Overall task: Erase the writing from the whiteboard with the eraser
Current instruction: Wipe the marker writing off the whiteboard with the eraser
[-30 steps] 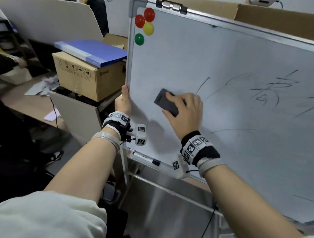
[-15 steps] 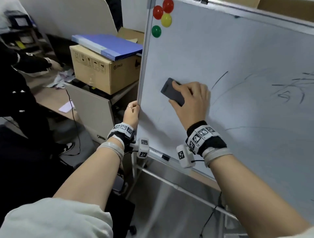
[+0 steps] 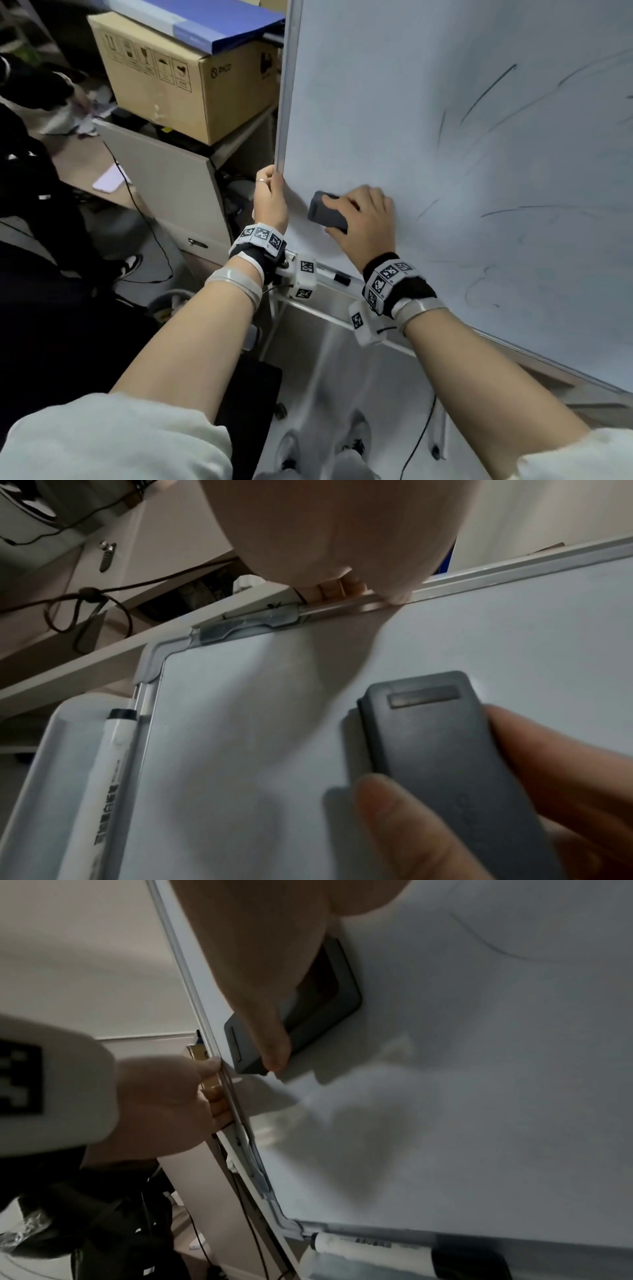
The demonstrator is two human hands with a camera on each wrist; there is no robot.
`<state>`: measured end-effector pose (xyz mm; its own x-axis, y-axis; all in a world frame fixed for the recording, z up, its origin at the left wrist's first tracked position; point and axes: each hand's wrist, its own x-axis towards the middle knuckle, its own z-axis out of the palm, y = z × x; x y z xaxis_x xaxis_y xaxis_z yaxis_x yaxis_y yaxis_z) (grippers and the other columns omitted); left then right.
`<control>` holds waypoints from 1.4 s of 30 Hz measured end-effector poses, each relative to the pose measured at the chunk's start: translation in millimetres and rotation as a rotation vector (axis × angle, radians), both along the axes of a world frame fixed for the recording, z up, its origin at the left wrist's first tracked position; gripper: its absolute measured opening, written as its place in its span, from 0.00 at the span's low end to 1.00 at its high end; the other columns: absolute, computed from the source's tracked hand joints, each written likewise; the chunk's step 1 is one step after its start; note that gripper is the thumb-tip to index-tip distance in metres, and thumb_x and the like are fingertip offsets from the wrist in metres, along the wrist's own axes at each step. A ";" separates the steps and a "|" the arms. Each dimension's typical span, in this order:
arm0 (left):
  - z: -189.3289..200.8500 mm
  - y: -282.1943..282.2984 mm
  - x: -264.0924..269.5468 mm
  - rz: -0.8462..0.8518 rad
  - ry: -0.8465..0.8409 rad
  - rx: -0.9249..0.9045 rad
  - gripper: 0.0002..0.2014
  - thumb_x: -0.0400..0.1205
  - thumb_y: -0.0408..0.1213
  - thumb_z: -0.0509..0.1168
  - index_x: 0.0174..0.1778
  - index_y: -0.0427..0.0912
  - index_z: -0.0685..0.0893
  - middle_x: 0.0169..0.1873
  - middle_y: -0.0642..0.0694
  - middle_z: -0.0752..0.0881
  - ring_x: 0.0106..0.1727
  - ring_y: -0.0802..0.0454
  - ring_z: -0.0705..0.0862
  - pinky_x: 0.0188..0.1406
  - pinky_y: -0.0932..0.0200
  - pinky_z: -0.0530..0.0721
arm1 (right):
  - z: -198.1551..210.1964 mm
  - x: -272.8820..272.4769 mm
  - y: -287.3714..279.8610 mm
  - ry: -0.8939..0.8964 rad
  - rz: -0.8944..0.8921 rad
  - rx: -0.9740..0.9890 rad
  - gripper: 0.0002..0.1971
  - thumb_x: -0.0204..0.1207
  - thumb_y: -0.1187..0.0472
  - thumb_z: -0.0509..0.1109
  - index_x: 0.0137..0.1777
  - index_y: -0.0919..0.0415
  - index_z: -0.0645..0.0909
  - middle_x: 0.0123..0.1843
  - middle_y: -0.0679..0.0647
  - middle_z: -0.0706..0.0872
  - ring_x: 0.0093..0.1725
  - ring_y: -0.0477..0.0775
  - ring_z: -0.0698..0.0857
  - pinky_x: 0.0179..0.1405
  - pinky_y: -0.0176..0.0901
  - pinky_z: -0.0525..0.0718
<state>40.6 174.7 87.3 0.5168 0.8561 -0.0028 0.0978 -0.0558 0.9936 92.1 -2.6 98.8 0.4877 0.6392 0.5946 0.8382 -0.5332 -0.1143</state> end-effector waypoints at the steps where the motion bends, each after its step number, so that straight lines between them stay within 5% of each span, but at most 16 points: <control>1: 1.7 -2.4 0.2 0.007 0.000 0.002 0.14 0.90 0.45 0.53 0.67 0.47 0.78 0.43 0.60 0.81 0.52 0.52 0.78 0.73 0.42 0.74 | 4.5 1.0 -2.0 -0.011 -0.012 0.027 0.29 0.58 0.53 0.89 0.61 0.50 0.87 0.53 0.53 0.83 0.54 0.61 0.77 0.52 0.55 0.70; 7: 3.0 -10.1 0.7 0.043 -0.020 -0.039 0.15 0.89 0.49 0.52 0.63 0.48 0.79 0.35 0.60 0.77 0.47 0.51 0.74 0.68 0.42 0.76 | 49.0 9.3 -6.4 -0.080 -0.079 0.212 0.28 0.61 0.52 0.85 0.63 0.48 0.86 0.55 0.52 0.83 0.54 0.60 0.74 0.53 0.56 0.73; 14: -1.2 -6.0 1.0 0.038 -0.013 -0.017 0.15 0.89 0.50 0.52 0.63 0.50 0.78 0.38 0.62 0.78 0.48 0.53 0.75 0.63 0.48 0.76 | -17.9 -7.0 -8.8 0.066 -0.054 -0.055 0.28 0.55 0.55 0.90 0.57 0.49 0.87 0.54 0.51 0.84 0.56 0.62 0.78 0.53 0.55 0.70; 22: -0.1 -9.0 5.3 0.074 -0.028 -0.062 0.16 0.89 0.48 0.51 0.63 0.46 0.78 0.35 0.60 0.76 0.50 0.48 0.73 0.59 0.50 0.74 | 56.1 8.3 -7.9 -0.112 -0.140 0.167 0.28 0.61 0.50 0.86 0.63 0.47 0.86 0.57 0.48 0.84 0.57 0.57 0.73 0.54 0.51 0.67; 27: 2.2 -14.0 6.0 0.082 -0.034 -0.067 0.10 0.88 0.48 0.51 0.53 0.51 0.77 0.34 0.59 0.74 0.48 0.50 0.72 0.53 0.56 0.71 | 20.9 -0.4 -24.4 -0.033 -0.127 0.053 0.27 0.61 0.50 0.87 0.62 0.46 0.85 0.57 0.48 0.83 0.56 0.60 0.77 0.53 0.53 0.69; 31: 11.3 -13.0 8.8 0.120 -0.022 -0.156 0.20 0.84 0.58 0.50 0.51 0.48 0.79 0.31 0.57 0.74 0.47 0.47 0.72 0.58 0.50 0.73 | 32.1 1.9 -38.2 -0.036 -0.136 0.078 0.29 0.62 0.49 0.87 0.65 0.46 0.86 0.58 0.46 0.84 0.57 0.58 0.76 0.54 0.52 0.68; 33: 30.1 -20.2 14.5 0.170 0.010 -0.131 0.17 0.81 0.61 0.49 0.48 0.56 0.78 0.36 0.57 0.81 0.48 0.47 0.78 0.67 0.45 0.76 | 65.6 8.2 -42.6 -0.096 -0.146 0.186 0.30 0.64 0.51 0.86 0.68 0.46 0.85 0.59 0.46 0.85 0.58 0.56 0.73 0.54 0.52 0.69; 37: 85.7 -38.3 34.9 0.318 -0.004 0.094 0.23 0.86 0.53 0.52 0.72 0.48 0.77 0.63 0.46 0.84 0.66 0.44 0.80 0.70 0.48 0.74 | 140.4 26.8 -55.5 -0.208 -0.268 0.466 0.29 0.65 0.51 0.83 0.69 0.45 0.85 0.61 0.47 0.85 0.59 0.56 0.73 0.54 0.54 0.73; 42: 117.8 -38.3 53.7 0.433 0.032 0.144 0.19 0.89 0.48 0.49 0.65 0.42 0.80 0.60 0.42 0.86 0.64 0.40 0.82 0.61 0.49 0.76 | 163.4 39.0 -81.5 -0.275 -0.344 0.529 0.29 0.66 0.50 0.82 0.69 0.45 0.85 0.62 0.47 0.85 0.59 0.57 0.75 0.55 0.54 0.74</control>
<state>94.3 136.4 205.1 0.1129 0.9861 0.1220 0.1735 -0.1404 0.9748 131.0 -84.1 262.2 0.3978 0.0648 0.9152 0.6668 -0.7056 -0.2399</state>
